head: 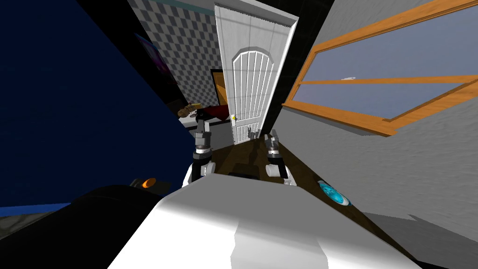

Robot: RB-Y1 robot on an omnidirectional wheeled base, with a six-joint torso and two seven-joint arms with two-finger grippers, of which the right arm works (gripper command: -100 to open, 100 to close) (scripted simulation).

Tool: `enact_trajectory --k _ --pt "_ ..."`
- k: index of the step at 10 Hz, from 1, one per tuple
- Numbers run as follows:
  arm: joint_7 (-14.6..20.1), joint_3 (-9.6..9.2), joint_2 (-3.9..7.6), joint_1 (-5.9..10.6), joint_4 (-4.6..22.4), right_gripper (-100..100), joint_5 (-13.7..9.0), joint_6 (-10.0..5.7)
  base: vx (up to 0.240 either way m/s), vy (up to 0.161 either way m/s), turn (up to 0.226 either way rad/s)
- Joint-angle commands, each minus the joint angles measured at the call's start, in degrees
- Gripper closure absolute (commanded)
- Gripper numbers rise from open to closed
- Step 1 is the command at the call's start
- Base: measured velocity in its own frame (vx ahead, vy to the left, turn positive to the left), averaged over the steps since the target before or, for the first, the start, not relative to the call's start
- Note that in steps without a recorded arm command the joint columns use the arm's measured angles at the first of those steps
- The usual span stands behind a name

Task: Pull the door open

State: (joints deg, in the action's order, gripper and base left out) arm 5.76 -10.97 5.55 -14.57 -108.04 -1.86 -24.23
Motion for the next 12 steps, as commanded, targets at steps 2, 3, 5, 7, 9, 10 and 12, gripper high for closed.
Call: enact_trajectory --k 2,3,5,7,9,10,12 --pt "1.04 -1.43 0.84 1.87 2.95 -100 -0.16 -0.25 0.101 0.07 -0.038" --pt "1.43 -2.0 1.09 2.76 4.26 -100 -0.21 -0.35 0.099 0.068 -0.042" --pt "2.58 -3.7 1.83 5.43 8.2 -100 -0.35 -0.64 0.106 0.078 -0.047" --pt "3.36 -4.85 2.32 7.23 10.86 -100 -0.44 -0.83 0.13 0.115 -0.044" --pt "4.15 -6.02 2.8 9.06 13.57 -100 -0.54 -1.03 0.092 0.086 -0.041" --pt "4.54 -6.61 3.04 9.97 14.92 -100 -0.59 -1.13 0.094 0.059 -0.04" --pt "5.33 -7.78 3.51 11.8 17.62 -100 -0.69 -1.33 0.101 0.07 -0.037"
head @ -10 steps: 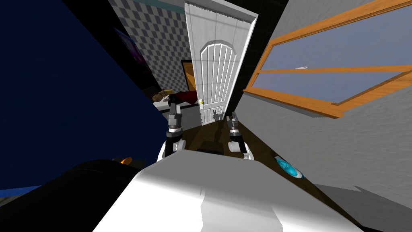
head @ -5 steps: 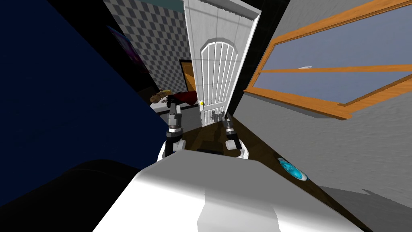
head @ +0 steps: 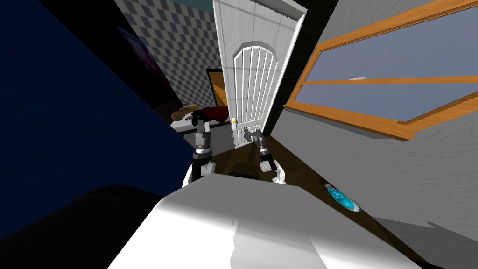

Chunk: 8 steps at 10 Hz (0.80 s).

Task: Pull the door open

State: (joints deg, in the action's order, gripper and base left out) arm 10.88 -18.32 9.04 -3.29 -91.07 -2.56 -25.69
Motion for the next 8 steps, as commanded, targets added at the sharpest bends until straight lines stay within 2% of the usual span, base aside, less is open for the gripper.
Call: enact_trajectory --k 1,8 --pt "0.61 -1.01 0.25 1.43 2.0 -100 -0.04 0.04 0.105 0.086 -0.046" --pt "3.34 -5.04 1.79 7.74 11.33 -100 -0.37 -0.64 0.083 0.08 -0.037"
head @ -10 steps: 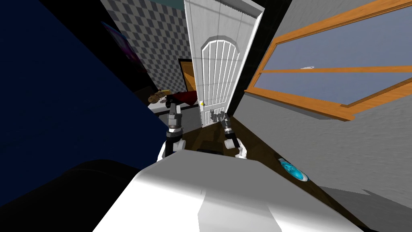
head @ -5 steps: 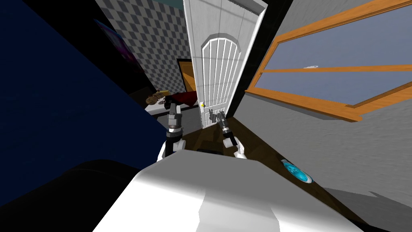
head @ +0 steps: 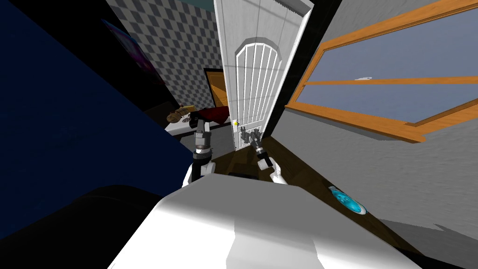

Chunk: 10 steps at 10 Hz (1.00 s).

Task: Pull the door open

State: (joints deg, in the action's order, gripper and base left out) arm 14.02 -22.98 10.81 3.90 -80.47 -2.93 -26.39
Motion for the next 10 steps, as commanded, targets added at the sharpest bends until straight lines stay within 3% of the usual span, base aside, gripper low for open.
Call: enact_trajectory --k 1,5,6,10 --pt "0.58 -0.95 0.23 1.44 2.04 -100 -0.05 -0.04 0.086 0.063 -0.035" --pt "2.05 -3.12 1.02 4.83 7.06 -100 -0.22 -0.41 0.089 0.083 -0.038" --pt "2.77 -4.18 1.4 6.5 9.53 -100 -0.31 -0.59 0.124 0.129 -0.068" --pt "4.09 -6.14 2.08 9.56 14.05 -100 -0.47 -0.92 0.099 0.08 -0.034"
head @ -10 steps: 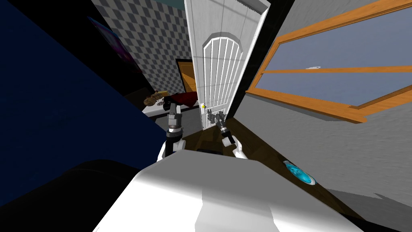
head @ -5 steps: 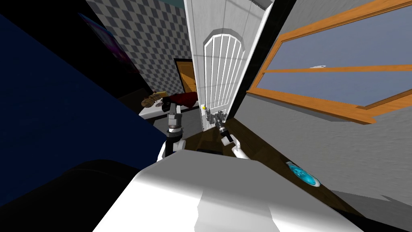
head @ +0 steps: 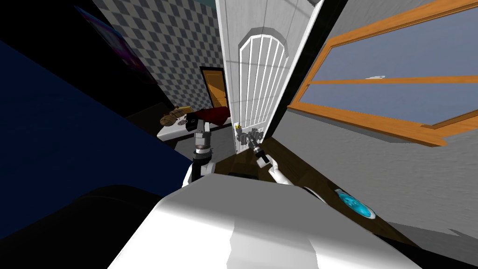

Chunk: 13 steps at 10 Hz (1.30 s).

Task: Pull the door open

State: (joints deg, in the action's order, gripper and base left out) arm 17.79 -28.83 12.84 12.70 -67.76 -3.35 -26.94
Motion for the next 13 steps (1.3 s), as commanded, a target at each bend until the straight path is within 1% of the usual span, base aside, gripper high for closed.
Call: enact_trajectory --k 1,2,3,5,6,7,11,12,13 --pt "0.65 -0.78 0.22 1.51 2.46 -100 -0.09 -0.45 0.084 0.054 -0.033" --pt "0.96 -1.25 0.38 2.25 3.54 -100 -0.13 -0.53 0.081 0.072 -0.03" --pt "1.53 -2.08 0.66 3.55 5.47 -100 -0.2 -0.67 0.107 0.106 -0.047" --pt "2.09 -2.91 0.93 4.85 7.39 -100 -0.27 -0.81 0.093 0.083 -0.036" --pt "2.6 -3.67 1.19 6.03 9.14 -100 -0.33 -0.94 0.105 0.099 -0.043" --pt "2.82 -4.0 1.29 6.55 9.91 -100 -0.36 -1.0 0.091 0.088 -0.03" --pt "4.46 -6.41 2.08 10.33 15.49 -100 -0.55 -1.41 0.103 0.079 -0.039" --pt "4.69 -6.75 2.18 10.86 16.28 -100 -0.58 -1.46 0.109 0.076 -0.028" --pt "4.49 -6.49 2.12 10.46 15.69 -100 -0.56 -1.45 0.048 0.036 -0.007"
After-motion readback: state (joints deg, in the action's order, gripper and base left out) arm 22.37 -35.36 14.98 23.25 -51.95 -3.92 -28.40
